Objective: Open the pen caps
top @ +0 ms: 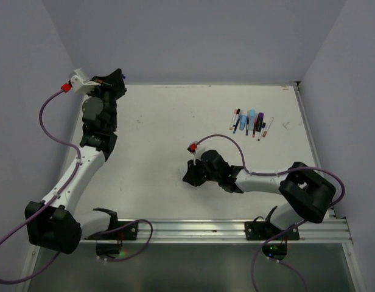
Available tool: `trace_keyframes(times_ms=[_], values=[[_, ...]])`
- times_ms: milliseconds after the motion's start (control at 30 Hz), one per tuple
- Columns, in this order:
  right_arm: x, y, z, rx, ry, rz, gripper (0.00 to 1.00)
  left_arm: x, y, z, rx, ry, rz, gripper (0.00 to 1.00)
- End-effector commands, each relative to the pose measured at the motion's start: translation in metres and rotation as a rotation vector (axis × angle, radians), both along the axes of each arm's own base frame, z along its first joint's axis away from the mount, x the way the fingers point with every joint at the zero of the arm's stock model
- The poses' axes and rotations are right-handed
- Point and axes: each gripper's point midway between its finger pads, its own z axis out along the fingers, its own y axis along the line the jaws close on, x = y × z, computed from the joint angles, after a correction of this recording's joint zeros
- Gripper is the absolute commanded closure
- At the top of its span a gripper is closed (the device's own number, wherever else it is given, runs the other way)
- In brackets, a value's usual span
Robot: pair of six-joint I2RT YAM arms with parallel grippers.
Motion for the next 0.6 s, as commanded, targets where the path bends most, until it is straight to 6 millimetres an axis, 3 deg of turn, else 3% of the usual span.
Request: trace_keyframes(times_ms=[0, 67, 133, 167, 233, 267, 333, 433, 567], values=[[0.030, 0.005, 0.040, 0.042, -0.068, -0.130, 1.00, 0.014, -0.020, -0.038, 0.198, 0.188, -0.082, 1.00], [0.039, -0.002, 0.037, -0.012, -0.061, -0.192, 1.00, 0.016, -0.034, -0.080, 0.288, 0.336, -0.165, 1.00], [0.058, 0.001, 0.051, -0.024, -0.099, -0.259, 1.00, 0.013, -0.037, -0.118, 0.343, 0.484, -0.207, 1.00], [0.060, -0.003, 0.040, -0.075, -0.069, -0.284, 1.00, 0.016, -0.041, -0.138, 0.375, 0.543, -0.238, 1.00], [0.077, -0.002, 0.048, -0.096, -0.090, -0.365, 1.00, 0.009, -0.043, -0.191, 0.413, 0.726, -0.287, 1.00], [0.080, -0.005, 0.038, -0.127, -0.070, -0.397, 1.00, 0.005, -0.048, -0.206, 0.416, 0.768, -0.323, 1.00], [0.093, -0.006, 0.043, -0.134, -0.091, -0.465, 1.00, -0.004, -0.051, -0.245, 0.427, 0.887, -0.367, 1.00], [0.107, 0.000, 0.042, -0.140, -0.092, -0.523, 1.00, -0.014, -0.054, -0.292, 0.437, 1.041, -0.423, 0.99], [0.119, 0.009, 0.038, -0.167, -0.080, -0.550, 0.98, -0.025, -0.064, -0.332, 0.438, 1.175, -0.493, 0.98]])
